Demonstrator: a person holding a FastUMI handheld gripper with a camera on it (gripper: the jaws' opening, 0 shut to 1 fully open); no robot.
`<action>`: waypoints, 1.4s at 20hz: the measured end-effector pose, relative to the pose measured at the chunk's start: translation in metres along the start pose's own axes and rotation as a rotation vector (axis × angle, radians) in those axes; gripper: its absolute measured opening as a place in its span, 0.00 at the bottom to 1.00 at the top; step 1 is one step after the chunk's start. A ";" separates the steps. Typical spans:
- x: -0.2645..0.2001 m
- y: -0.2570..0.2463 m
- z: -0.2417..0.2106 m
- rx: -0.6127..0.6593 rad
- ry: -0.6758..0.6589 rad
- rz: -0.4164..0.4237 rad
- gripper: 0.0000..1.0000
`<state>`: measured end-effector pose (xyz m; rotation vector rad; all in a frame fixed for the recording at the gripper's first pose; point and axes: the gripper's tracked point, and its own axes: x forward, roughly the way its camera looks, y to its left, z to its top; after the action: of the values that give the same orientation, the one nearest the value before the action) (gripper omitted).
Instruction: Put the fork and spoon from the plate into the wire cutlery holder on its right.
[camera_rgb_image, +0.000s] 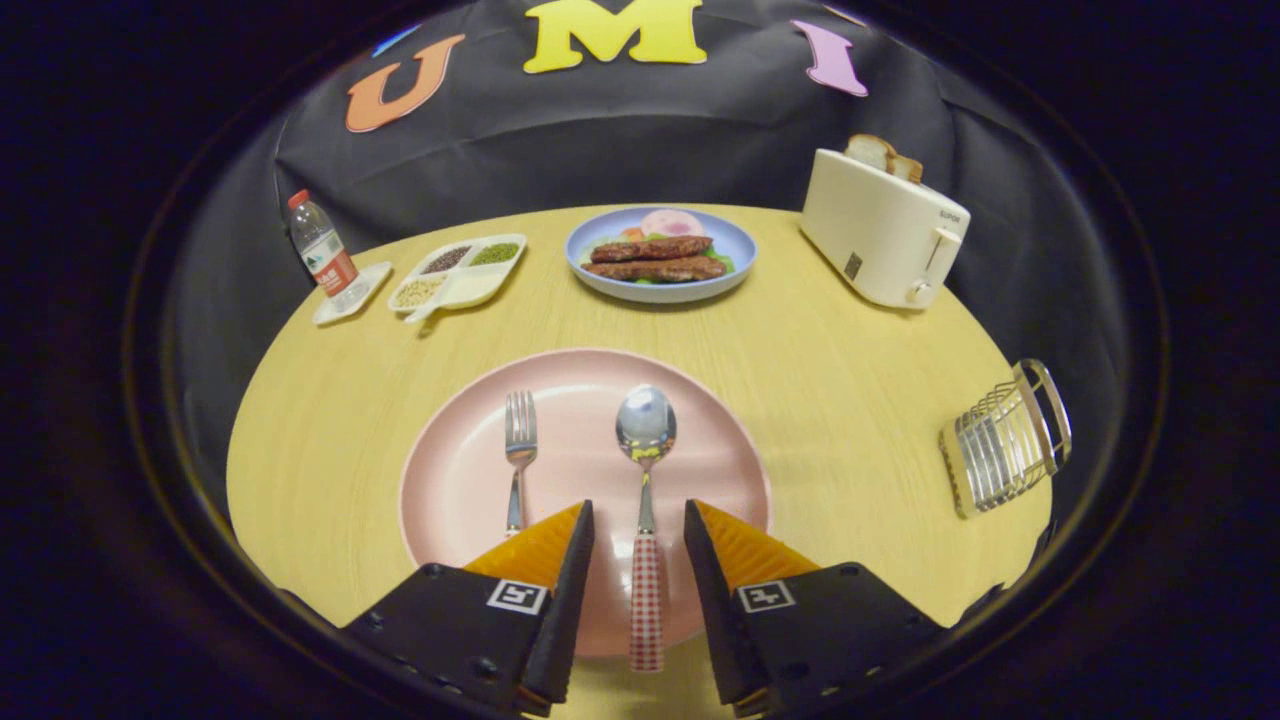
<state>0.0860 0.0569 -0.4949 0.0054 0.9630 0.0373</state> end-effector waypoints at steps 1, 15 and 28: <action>0.001 -0.001 -0.002 -0.001 0.012 -0.007 0.54; -0.048 -0.015 0.007 -0.039 -0.007 -0.057 0.02; -0.170 -0.102 0.048 -0.079 -0.123 -0.003 0.02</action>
<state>0.0320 -0.0505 -0.3303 -0.0664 0.8380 0.0715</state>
